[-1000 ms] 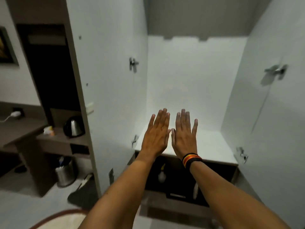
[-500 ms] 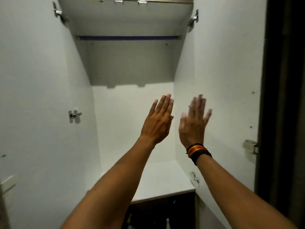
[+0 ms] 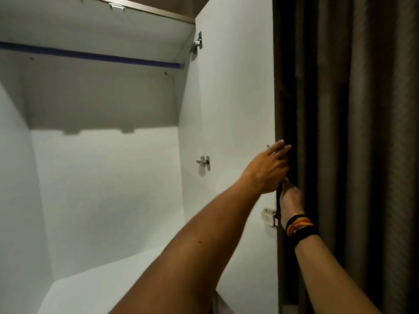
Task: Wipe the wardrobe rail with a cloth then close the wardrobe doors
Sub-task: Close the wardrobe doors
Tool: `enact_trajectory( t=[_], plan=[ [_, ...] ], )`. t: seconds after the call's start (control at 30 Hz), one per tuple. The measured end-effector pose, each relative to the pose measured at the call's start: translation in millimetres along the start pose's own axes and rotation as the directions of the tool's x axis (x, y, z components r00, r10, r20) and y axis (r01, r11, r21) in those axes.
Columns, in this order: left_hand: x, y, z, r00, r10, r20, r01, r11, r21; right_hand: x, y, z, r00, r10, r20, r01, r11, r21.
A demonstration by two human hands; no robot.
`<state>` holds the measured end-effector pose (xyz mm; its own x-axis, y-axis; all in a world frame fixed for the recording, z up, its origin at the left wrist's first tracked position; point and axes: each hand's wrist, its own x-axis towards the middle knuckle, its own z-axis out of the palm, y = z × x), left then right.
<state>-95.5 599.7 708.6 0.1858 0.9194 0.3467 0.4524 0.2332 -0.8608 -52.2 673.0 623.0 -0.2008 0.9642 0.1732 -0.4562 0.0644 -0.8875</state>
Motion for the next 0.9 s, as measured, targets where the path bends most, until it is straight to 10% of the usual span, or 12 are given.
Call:
enact_trajectory(
  t=[0.37,0.77,0.9],
  plan=[
    [-78.8,-58.8,-22.1,0.962,0.237,-0.137,-0.236,0.972,0.021,-114.2,12.2,60.0,0.995,-0.076,-0.071,0.095,0.942,0.322],
    [-237.0,-171.3,30.8,0.863,-0.06,0.501,0.002,0.993,0.114,-210.6,93.9,235.5,0.82,0.143,0.554,-0.284,0.942,0.177],
    [-241.6,-202.0,71.5,0.818,-0.134,0.559,0.087,0.99,0.109,-199.7,108.0,275.2,0.815,0.077,0.574,-0.1,0.995,0.008]
  ],
)
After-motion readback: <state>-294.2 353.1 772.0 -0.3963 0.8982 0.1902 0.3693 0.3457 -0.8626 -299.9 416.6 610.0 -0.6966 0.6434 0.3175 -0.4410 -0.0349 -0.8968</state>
